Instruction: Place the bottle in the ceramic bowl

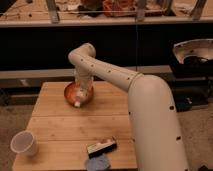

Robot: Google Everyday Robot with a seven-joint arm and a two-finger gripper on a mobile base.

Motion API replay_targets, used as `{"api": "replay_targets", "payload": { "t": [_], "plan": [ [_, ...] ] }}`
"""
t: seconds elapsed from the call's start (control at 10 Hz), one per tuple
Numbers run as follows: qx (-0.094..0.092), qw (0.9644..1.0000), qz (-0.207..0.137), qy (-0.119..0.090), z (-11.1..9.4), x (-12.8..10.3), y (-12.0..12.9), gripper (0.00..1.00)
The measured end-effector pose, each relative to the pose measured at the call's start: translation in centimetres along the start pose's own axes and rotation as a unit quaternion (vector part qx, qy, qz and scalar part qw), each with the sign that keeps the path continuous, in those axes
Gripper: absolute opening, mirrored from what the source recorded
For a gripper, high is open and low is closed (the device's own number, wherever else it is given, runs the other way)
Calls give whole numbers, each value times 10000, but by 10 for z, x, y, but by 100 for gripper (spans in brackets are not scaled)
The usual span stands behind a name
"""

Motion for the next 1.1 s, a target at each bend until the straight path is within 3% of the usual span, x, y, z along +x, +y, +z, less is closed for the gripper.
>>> {"api": "replay_targets", "payload": {
  "t": [0.2,0.6,0.9,1.1],
  "plan": [
    [17,10000,-15,5,0,1,-1,40],
    [43,10000,-33,18,1,3,-2,44],
    [70,10000,-52,27,1,4,-3,57],
    [85,9999,-62,34,2,5,-4,58]
  ]
}}
